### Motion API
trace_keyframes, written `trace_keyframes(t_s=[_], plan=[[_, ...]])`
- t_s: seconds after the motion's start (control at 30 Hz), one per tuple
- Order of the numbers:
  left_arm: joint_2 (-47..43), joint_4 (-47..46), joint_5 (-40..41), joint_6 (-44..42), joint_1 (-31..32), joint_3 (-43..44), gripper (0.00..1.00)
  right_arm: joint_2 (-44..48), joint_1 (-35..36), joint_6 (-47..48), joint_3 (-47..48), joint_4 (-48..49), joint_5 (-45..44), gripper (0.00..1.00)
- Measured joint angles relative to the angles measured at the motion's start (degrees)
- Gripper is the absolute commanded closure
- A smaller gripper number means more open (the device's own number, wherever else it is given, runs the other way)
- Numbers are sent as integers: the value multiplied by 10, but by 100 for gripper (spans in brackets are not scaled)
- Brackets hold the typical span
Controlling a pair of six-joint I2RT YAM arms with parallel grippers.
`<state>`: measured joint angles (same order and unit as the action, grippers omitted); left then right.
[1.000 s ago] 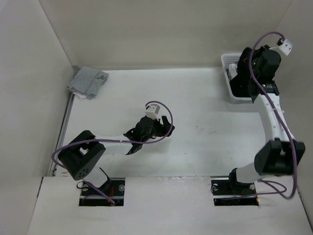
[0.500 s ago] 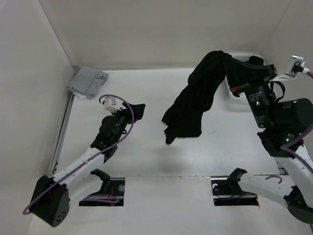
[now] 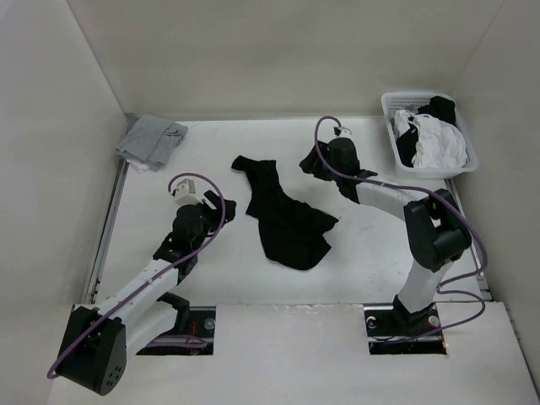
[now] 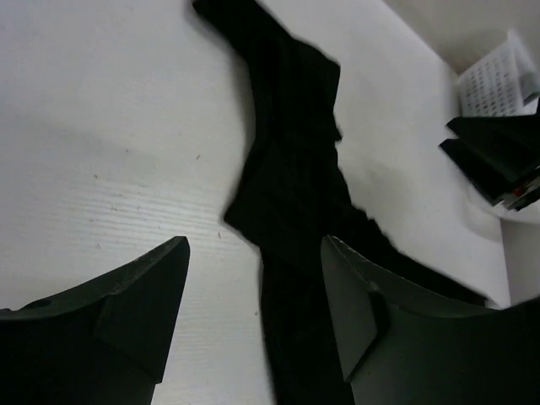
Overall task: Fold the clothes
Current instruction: Move the tank top to the center of the board, then flatten the tank top out
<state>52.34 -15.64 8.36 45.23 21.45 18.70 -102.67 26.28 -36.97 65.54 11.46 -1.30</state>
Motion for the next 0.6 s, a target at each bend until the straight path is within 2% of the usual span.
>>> trace_keyframes(t_s=[0.03, 0.1, 0.13, 0.2, 0.23, 0.27, 0.33, 0.43, 0.5, 0.53, 0.6], plan=[[12, 0, 2, -4, 10, 0, 41, 14, -10, -2, -14, -7, -3, 47], [44, 0, 4, -12, 33, 3, 41, 55, -14, -1, -35, -6, -11, 64], [68, 1, 7, -16, 47, 7, 41, 87, -9, -2, -52, 0, -15, 84], [102, 3, 13, -20, 65, 14, 41, 141, 9, -3, -81, 13, -24, 92], [120, 3, 16, -22, 74, 19, 41, 165, 23, -1, -96, 17, -27, 91], [137, 2, 20, -23, 80, 25, 41, 182, 37, -1, -110, 19, -30, 85], [170, -3, 24, -25, 89, 41, 41, 188, 64, 7, -126, 12, -34, 64], [238, -21, 26, -24, 95, 77, 49, 164, 94, 24, -139, -9, -42, 58], [271, -34, 24, -19, 99, 90, 55, 151, 113, 31, -154, -34, -58, 49], [279, -38, 23, -17, 101, 92, 55, 152, 123, 35, -167, -47, -73, 44], [286, -39, 20, -12, 110, 92, 55, 162, 139, 42, -188, -66, -99, 40]])
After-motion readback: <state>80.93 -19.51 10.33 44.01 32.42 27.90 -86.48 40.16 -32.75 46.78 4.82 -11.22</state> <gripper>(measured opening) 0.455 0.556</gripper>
